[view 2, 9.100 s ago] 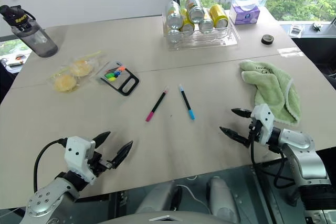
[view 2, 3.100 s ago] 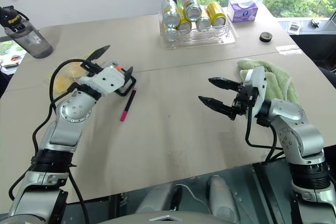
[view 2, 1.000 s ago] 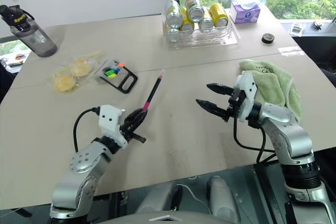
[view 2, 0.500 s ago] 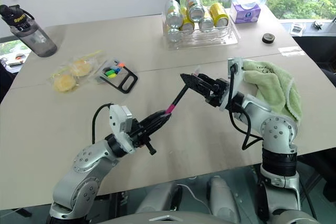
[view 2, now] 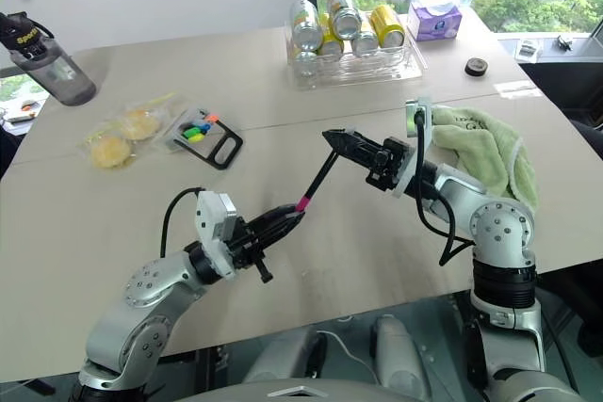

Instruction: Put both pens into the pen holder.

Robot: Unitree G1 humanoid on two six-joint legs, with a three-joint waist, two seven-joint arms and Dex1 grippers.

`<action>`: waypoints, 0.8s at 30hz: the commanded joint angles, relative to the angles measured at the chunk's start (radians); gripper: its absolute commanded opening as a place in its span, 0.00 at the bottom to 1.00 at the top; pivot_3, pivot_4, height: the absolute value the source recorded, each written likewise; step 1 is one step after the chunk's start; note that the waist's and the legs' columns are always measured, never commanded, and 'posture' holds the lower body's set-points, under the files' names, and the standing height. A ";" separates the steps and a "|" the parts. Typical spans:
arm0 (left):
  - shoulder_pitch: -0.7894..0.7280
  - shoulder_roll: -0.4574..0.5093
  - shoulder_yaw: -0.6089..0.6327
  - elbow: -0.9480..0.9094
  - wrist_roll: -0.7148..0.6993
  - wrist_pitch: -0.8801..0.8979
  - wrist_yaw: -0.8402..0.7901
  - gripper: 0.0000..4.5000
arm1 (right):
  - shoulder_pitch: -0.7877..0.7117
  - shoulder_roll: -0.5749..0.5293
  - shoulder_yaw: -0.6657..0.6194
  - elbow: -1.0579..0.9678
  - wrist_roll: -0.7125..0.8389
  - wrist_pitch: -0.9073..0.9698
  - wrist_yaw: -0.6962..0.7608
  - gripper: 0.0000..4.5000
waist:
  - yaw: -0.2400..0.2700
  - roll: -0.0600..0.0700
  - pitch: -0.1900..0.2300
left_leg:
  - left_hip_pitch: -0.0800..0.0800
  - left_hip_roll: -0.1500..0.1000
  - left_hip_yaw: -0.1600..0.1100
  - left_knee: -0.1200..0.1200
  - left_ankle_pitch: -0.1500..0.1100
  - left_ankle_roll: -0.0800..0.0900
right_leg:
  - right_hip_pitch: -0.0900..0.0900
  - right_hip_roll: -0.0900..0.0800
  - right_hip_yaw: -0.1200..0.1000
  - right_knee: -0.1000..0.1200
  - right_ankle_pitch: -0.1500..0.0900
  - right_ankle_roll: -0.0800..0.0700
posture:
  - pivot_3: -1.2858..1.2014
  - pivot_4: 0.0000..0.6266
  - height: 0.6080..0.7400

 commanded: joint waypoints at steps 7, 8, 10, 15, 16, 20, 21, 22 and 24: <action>-0.244 0.249 0.046 0.021 -0.084 0.177 -0.122 0.59 | -0.200 -0.145 0.258 -0.034 -0.287 -0.044 0.152 0.02 | -0.007 0.000 0.001 | -0.001 0.000 0.000 0.000 0.000 0.000 | -0.001 0.001 -0.001 0.001 0.000 0.000 | 0.52 0.24 0.99; -0.284 0.268 0.037 0.040 -0.082 0.195 -0.133 0.59 | -0.232 -0.148 0.280 -0.031 -0.306 -0.040 0.163 0.02 | -0.007 0.000 0.000 | 0.000 0.000 0.000 0.000 0.000 0.000 | -0.001 0.001 -0.001 0.001 0.000 0.000 | 0.52 0.24 0.99; -0.359 0.285 0.024 0.076 -0.096 0.249 -0.143 0.59 | -0.289 -0.150 0.313 -0.035 -0.332 -0.039 0.195 0.02 | -0.007 0.000 0.001 | -0.001 0.000 0.000 0.000 0.000 0.000 | -0.001 0.000 -0.001 0.000 0.000 0.000 | 0.52 0.24 0.99; -0.470 0.283 0.020 0.108 -0.212 0.381 -0.194 0.59 | -0.377 -0.145 0.356 -0.052 -0.363 -0.033 0.258 0.02 | -0.008 -0.001 0.000 | -0.007 0.000 -0.001 0.000 0.000 0.000 | -0.007 0.000 -0.002 -0.001 0.000 0.000 | 0.52 0.24 0.99; -0.481 0.293 0.013 0.113 -0.212 0.390 -0.208 0.59 | -0.387 -0.148 0.367 -0.056 -0.372 -0.034 0.272 0.02 | -0.009 -0.001 0.000 | -0.009 0.000 -0.001 0.000 0.000 0.000 | -0.009 0.000 -0.001 -0.001 0.000 0.000 | 0.52 0.24 0.99; -0.529 0.315 0.008 0.145 -0.208 0.405 -0.246 0.59 | -0.411 -0.166 0.407 -0.069 -0.404 -0.026 0.325 0.02 | -0.010 -0.001 0.000 | -0.019 0.000 -0.001 0.001 0.000 0.000 | -0.019 0.000 -0.002 0.000 0.000 0.000 | 0.52 0.24 0.99; -0.540 0.321 0.006 0.153 -0.201 0.403 -0.255 0.59 | -0.416 -0.170 0.417 -0.069 -0.417 -0.029 0.335 0.02 | -0.010 -0.001 0.000 | -0.019 0.000 -0.002 0.001 0.000 -0.001 | -0.019 -0.001 -0.002 0.000 0.000 0.000 | 0.52 0.24 0.99; -0.548 0.326 0.004 0.162 -0.193 0.400 -0.262 0.59 | -0.421 -0.172 0.425 -0.068 -0.428 -0.031 0.343 0.02 | -0.011 -0.001 0.000 | -0.019 0.000 -0.001 0.001 0.000 -0.001 | -0.019 -0.001 -0.002 0.000 0.000 0.000 | 0.52 0.24 0.99; -0.559 0.331 0.002 0.176 -0.178 0.393 -0.271 0.59 | -0.429 -0.173 0.436 -0.066 -0.447 -0.036 0.354 0.02 | -0.011 -0.001 0.000 | -0.019 0.000 -0.001 0.001 0.000 -0.001 | -0.019 -0.001 -0.002 0.001 0.000 0.000 | 0.52 0.24 0.99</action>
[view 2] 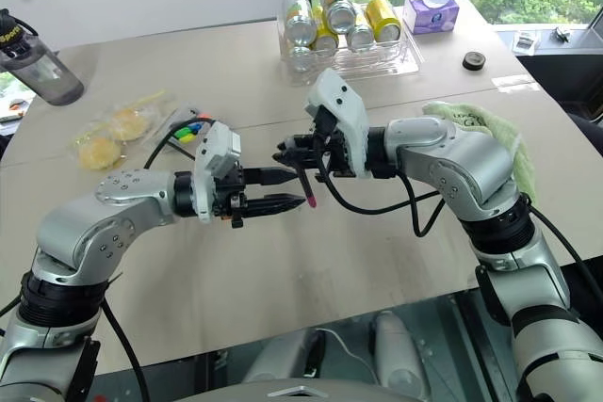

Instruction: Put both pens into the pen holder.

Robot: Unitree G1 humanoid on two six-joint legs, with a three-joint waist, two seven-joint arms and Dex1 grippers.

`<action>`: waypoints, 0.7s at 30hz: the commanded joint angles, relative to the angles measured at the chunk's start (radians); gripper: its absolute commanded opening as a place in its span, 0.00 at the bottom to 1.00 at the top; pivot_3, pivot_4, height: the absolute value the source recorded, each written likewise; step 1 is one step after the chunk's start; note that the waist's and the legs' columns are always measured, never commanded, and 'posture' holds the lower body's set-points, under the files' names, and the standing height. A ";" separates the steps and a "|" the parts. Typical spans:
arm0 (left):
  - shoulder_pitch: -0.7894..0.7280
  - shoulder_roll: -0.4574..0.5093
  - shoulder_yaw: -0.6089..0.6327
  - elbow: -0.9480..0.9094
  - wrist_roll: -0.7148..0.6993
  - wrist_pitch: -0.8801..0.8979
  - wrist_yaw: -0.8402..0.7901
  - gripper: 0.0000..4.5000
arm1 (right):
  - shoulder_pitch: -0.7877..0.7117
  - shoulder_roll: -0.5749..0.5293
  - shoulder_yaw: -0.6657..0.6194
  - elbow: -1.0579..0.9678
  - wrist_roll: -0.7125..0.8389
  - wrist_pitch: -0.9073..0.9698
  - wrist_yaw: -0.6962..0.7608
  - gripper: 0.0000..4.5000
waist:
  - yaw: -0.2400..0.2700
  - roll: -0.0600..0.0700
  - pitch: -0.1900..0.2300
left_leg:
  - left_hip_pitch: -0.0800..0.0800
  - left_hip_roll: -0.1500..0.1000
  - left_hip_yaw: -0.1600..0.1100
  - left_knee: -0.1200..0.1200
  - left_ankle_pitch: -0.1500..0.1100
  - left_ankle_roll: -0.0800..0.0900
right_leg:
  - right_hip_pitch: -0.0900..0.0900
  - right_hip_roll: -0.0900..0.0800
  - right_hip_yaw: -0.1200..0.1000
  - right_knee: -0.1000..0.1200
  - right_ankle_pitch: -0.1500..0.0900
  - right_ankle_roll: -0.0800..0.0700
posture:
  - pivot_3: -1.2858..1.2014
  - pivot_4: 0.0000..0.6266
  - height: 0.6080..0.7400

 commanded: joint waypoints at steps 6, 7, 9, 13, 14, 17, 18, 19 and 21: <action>-0.024 0.019 -0.003 0.003 0.024 -0.018 -0.039 0.34 | -0.049 0.018 -0.006 -0.040 -0.031 0.000 0.044 0.02 | 0.001 0.000 0.000 | 0.000 0.000 0.000 0.000 0.000 0.000 | 0.000 0.000 0.000 0.000 0.000 0.000 | 0.52 0.24 0.99; -0.026 0.017 -0.004 0.004 0.029 -0.023 -0.040 0.30 | -0.050 0.021 -0.008 -0.040 -0.030 0.002 0.045 0.02 | 0.001 0.000 0.000 | 0.000 0.000 0.000 0.000 0.000 0.000 | 0.000 0.000 0.000 0.000 0.000 0.000 | 0.52 0.24 0.99; -0.030 0.009 -0.006 0.009 0.039 -0.029 -0.037 0.14 | -0.054 0.030 -0.014 -0.041 -0.023 0.010 0.046 0.02 | 0.001 0.000 0.000 | 0.000 0.000 0.000 0.000 0.000 0.000 | 0.000 0.000 0.000 0.000 0.000 0.000 | 0.52 0.24 0.99; -0.034 -0.008 -0.012 0.012 0.052 -0.037 -0.030 0.00 | -0.060 0.062 -0.044 -0.049 0.009 0.045 0.042 0.02 | 0.001 0.000 0.000 | 0.000 0.000 0.000 0.001 0.000 0.000 | 0.000 0.000 0.000 0.000 0.000 0.000 | 0.52 0.24 0.99; -0.035 -0.012 -0.013 0.012 0.055 -0.039 -0.027 0.00 | -0.060 0.064 -0.045 -0.050 0.006 0.049 0.042 0.02 | 0.001 0.000 0.000 | 0.000 0.000 0.000 0.001 0.000 0.000 | 0.000 0.000 0.000 0.000 0.000 0.000 | 0.52 0.24 0.99; -0.034 -0.020 -0.014 0.014 0.065 -0.046 -0.021 0.00 | -0.058 0.068 -0.048 -0.051 -0.001 0.057 0.042 0.02 | 0.001 0.000 0.000 | 0.000 0.000 0.000 0.001 0.000 0.000 | 0.000 0.000 0.000 0.000 0.000 0.000 | 0.52 0.24 0.99; -0.034 -0.023 -0.014 0.014 0.070 -0.049 -0.019 0.00 | -0.057 0.070 -0.049 -0.052 -0.002 0.058 0.042 0.02 | 0.001 0.000 0.000 | 0.000 0.000 0.000 0.001 0.000 0.000 | 0.000 0.000 0.000 0.001 0.000 0.000 | 0.52 0.24 0.99; -0.034 -0.025 -0.015 0.016 0.076 -0.053 -0.018 0.00 | -0.057 0.072 -0.049 -0.052 -0.003 0.060 0.042 0.02 | 0.001 0.000 0.000 | 0.000 0.000 0.000 0.001 0.000 0.000 | 0.000 0.000 0.000 0.001 0.000 0.000 | 0.52 0.24 0.99; -0.033 -0.031 -0.016 0.020 0.086 -0.064 -0.013 0.00 | -0.055 0.075 -0.049 -0.051 -0.007 0.059 0.040 0.02 | 0.000 0.000 0.000 | 0.000 0.000 0.000 0.001 0.000 0.000 | 0.000 0.000 0.000 0.001 0.000 0.000 | 0.52 0.24 0.99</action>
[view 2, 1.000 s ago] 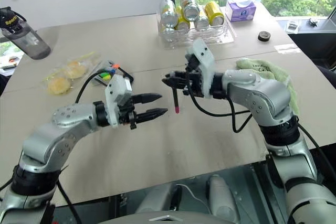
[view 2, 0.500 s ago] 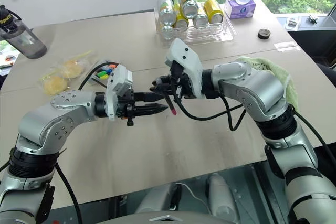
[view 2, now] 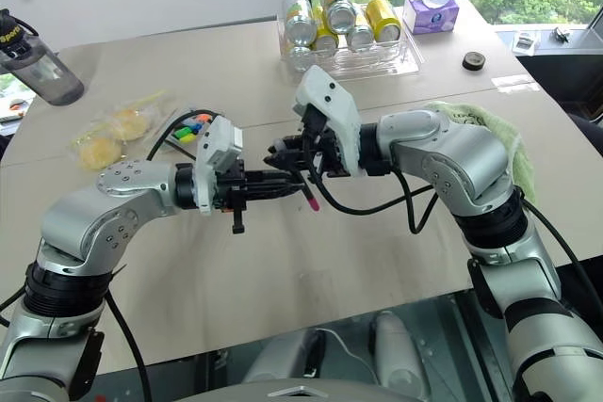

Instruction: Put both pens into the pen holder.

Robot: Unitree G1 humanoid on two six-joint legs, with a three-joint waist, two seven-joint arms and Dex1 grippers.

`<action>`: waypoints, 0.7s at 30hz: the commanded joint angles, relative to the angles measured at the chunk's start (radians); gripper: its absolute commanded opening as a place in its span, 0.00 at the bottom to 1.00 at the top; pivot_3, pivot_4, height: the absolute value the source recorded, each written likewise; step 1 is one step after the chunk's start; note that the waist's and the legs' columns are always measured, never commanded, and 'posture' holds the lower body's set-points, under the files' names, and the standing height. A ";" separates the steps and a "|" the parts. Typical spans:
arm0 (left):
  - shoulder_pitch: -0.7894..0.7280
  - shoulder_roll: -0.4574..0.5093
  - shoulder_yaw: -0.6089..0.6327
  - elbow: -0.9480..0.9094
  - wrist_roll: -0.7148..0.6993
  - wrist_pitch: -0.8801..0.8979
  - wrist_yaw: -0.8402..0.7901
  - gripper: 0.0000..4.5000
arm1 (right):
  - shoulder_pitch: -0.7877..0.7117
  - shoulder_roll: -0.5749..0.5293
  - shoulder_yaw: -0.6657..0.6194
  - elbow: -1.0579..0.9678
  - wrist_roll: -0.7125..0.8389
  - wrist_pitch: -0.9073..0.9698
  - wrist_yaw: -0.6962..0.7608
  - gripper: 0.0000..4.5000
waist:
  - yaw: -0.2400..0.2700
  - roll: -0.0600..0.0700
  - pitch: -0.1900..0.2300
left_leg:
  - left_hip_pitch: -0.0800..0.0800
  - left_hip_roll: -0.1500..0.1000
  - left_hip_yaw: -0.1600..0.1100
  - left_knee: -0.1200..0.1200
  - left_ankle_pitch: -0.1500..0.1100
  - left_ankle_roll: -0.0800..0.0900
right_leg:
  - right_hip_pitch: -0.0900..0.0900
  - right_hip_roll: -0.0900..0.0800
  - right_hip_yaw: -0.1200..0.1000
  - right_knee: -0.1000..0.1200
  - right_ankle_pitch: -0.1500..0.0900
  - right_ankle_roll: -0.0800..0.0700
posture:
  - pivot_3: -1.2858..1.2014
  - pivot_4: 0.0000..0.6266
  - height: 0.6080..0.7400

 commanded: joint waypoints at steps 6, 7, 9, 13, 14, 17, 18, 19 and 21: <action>-0.011 -0.018 0.004 0.004 0.056 -0.065 0.023 0.00 | -0.023 0.021 -0.026 -0.044 -0.007 -0.041 0.013 0.42 | -0.001 0.000 0.000 | 0.000 0.000 0.000 0.000 0.000 0.000 | 0.000 0.000 0.000 0.000 0.000 0.000 | 0.52 0.24 0.99; -0.010 -0.018 0.006 0.007 0.067 -0.076 0.025 0.00 | -0.021 0.023 -0.033 -0.040 -0.014 -0.041 0.002 0.53 | -0.001 0.000 0.000 | 0.000 0.000 0.000 0.000 0.000 0.000 | 0.000 0.000 0.000 0.001 0.000 0.000 | 0.52 0.24 0.99; -0.007 -0.020 0.009 0.011 0.082 -0.092 0.032 0.00 | -0.015 0.017 -0.042 -0.036 -0.019 -0.043 0.000 0.74 | -0.001 0.000 0.000 | 0.000 0.000 0.000 0.001 0.000 0.000 | 0.000 0.000 0.000 0.001 0.000 0.000 | 0.52 0.24 0.99; 0.052 -0.019 0.048 -0.006 0.119 -0.133 0.079 0.00 | 0.056 -0.016 -0.165 -0.040 0.025 -0.063 0.003 0.85 | 0.001 0.000 0.000 | 0.000 0.000 0.000 0.001 0.000 0.000 | 0.000 0.000 0.000 0.001 0.000 0.000 | 0.52 0.24 0.99; 0.072 -0.018 0.054 -0.014 0.139 -0.156 0.093 0.00 | 0.084 -0.027 -0.197 -0.044 0.035 -0.078 0.010 0.85 | 0.001 0.000 0.000 | 0.000 0.000 0.000 0.001 0.000 0.000 | 0.000 0.000 0.000 0.001 0.000 0.000 | 0.52 0.24 0.99; 0.128 -0.033 0.074 -0.041 0.203 -0.223 0.163 0.00 | 0.198 -0.049 -0.290 -0.053 0.067 -0.121 0.021 0.85 | 0.005 -0.001 -0.001 | 0.000 0.000 0.000 0.001 0.000 0.000 | 0.000 0.000 0.000 0.000 0.000 0.000 | 0.52 0.24 0.99; 0.141 -0.038 0.077 -0.048 0.215 -0.239 0.179 0.00 | 0.226 -0.059 -0.302 -0.058 0.068 -0.130 0.025 0.85 | 0.006 -0.001 -0.001 | -0.001 -0.001 0.000 0.001 0.000 0.000 | 0.000 -0.001 0.000 0.000 0.000 0.000 | 0.52 0.24 0.99; 0.154 -0.047 0.076 -0.052 0.245 -0.271 0.203 0.00 | 0.263 -0.069 -0.312 -0.064 0.069 -0.134 0.024 0.85 | 0.006 -0.001 0.000 | 0.000 -0.001 0.000 0.001 0.000 0.000 | 0.000 -0.001 0.000 0.000 0.000 0.000 | 0.52 0.24 0.99; 0.162 -0.046 0.047 -0.034 0.378 -0.390 0.270 0.00 | 0.344 -0.084 -0.325 -0.081 0.057 -0.166 0.030 0.85 | 0.006 -0.001 -0.001 | 0.000 0.000 0.001 0.002 0.000 0.000 | 0.000 0.000 0.001 0.002 0.000 0.000 | 0.52 0.24 0.99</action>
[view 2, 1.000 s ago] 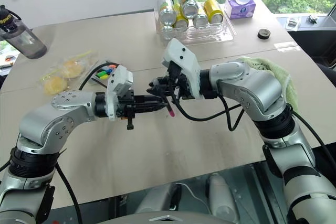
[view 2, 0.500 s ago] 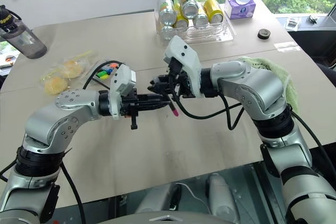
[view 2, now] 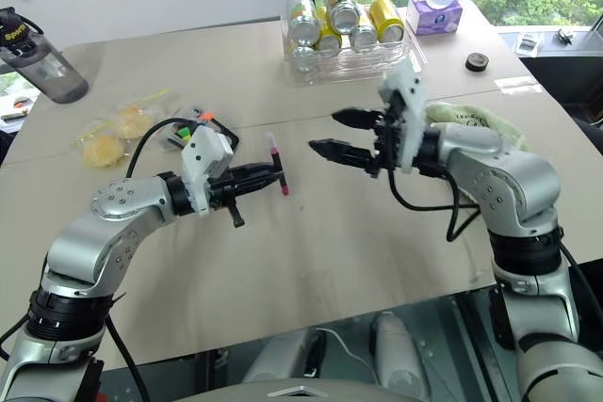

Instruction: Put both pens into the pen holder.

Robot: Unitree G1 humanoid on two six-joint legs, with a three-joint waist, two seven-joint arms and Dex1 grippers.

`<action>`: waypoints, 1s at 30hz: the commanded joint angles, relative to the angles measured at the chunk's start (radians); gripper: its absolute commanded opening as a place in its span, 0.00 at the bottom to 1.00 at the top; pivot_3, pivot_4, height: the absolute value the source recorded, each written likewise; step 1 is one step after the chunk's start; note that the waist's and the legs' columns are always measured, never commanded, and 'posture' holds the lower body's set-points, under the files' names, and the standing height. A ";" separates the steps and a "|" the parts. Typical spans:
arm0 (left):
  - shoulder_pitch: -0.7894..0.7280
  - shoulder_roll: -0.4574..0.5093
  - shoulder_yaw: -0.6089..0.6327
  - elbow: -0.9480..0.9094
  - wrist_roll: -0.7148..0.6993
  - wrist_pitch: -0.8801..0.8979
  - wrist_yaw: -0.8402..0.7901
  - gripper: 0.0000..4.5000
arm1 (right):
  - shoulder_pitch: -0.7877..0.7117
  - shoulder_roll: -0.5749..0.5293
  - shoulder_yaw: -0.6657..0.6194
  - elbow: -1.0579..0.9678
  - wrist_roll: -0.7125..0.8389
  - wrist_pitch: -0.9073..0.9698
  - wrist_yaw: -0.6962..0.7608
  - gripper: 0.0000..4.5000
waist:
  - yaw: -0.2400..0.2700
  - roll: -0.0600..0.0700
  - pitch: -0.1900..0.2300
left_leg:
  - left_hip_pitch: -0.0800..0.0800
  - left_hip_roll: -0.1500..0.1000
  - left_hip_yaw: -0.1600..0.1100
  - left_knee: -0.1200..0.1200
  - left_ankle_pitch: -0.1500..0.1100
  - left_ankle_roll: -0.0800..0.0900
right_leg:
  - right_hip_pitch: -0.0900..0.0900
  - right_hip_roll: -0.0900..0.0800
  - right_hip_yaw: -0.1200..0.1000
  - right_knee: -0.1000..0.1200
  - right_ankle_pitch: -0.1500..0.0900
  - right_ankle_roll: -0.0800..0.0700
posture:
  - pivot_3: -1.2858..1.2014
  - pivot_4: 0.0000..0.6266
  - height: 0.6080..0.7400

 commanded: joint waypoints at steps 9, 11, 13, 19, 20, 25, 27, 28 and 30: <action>-0.006 0.019 -0.076 0.070 0.589 -0.524 0.293 0.00 | 0.240 -0.024 -0.147 -0.081 0.046 -0.264 0.103 0.85 | 0.003 0.000 0.000 | 0.002 0.000 0.001 0.001 0.000 0.000 | 0.003 0.000 0.001 0.001 0.000 0.000 | 0.52 0.24 0.99; 0.001 0.022 -0.072 0.099 0.653 -0.575 0.336 0.00 | 0.261 -0.033 -0.157 -0.080 0.042 -0.310 0.134 0.85 | 0.003 0.000 0.000 | 0.002 0.000 0.001 0.001 0.000 0.000 | 0.003 0.000 0.001 0.001 0.000 0.000 | 0.52 0.24 0.99; 0.002 0.023 -0.057 0.136 0.692 -0.611 0.369 0.00 | 0.264 -0.036 -0.160 -0.074 0.056 -0.326 0.151 0.85 | 0.001 0.000 0.000 | 0.002 0.000 0.001 0.001 0.000 0.000 | 0.003 0.000 0.001 0.001 0.000 0.000 | 0.52 0.24 0.99; -0.020 0.036 -0.020 0.221 0.747 -0.689 0.425 0.00 | 0.227 -0.031 -0.139 -0.045 0.060 -0.347 0.161 0.85 | 0.001 0.000 0.000 | 0.002 0.000 0.001 0.001 0.000 0.000 | 0.003 0.000 0.001 0.002 0.000 0.000 | 0.52 0.24 0.99; -0.021 0.036 -0.016 0.226 0.748 -0.692 0.425 0.00 | 0.220 -0.028 -0.136 -0.044 0.060 -0.347 0.158 0.85 | 0.002 0.000 0.000 | 0.002 0.000 0.001 0.002 0.000 0.000 | 0.003 0.000 0.001 0.002 0.000 0.000 | 0.52 0.24 0.99; -0.017 0.035 0.003 0.217 0.771 -0.696 0.441 0.00 | 0.201 -0.022 -0.121 -0.053 0.060 -0.341 0.142 0.85 | 0.002 0.000 0.000 | 0.002 0.000 0.001 0.002 0.000 0.000 | 0.003 0.000 0.001 0.002 0.000 0.000 | 0.52 0.24 0.99; -0.017 0.033 0.012 0.206 0.783 -0.691 0.448 0.00 | 0.194 -0.018 -0.114 -0.051 0.059 -0.341 0.139 0.85 | 0.002 0.000 0.000 | 0.002 0.000 0.001 0.002 0.000 0.000 | 0.003 0.000 0.000 0.002 0.000 0.000 | 0.52 0.24 0.99; -0.017 0.032 0.017 0.201 0.789 -0.687 0.452 0.00 | 0.190 -0.017 -0.112 -0.049 0.057 -0.341 0.138 0.85 | 0.002 0.000 0.000 | 0.002 0.000 0.001 0.002 0.000 0.000 | 0.003 0.000 0.000 0.002 0.000 0.000 | 0.52 0.24 0.99; -0.012 0.031 0.026 0.192 0.803 -0.671 0.455 0.00 | 0.187 -0.015 -0.109 -0.047 0.057 -0.343 0.138 0.85 | 0.002 0.000 0.000 | 0.002 0.000 0.001 0.002 0.000 0.000 | 0.003 0.000 0.001 0.002 0.000 0.000 | 0.52 0.24 0.99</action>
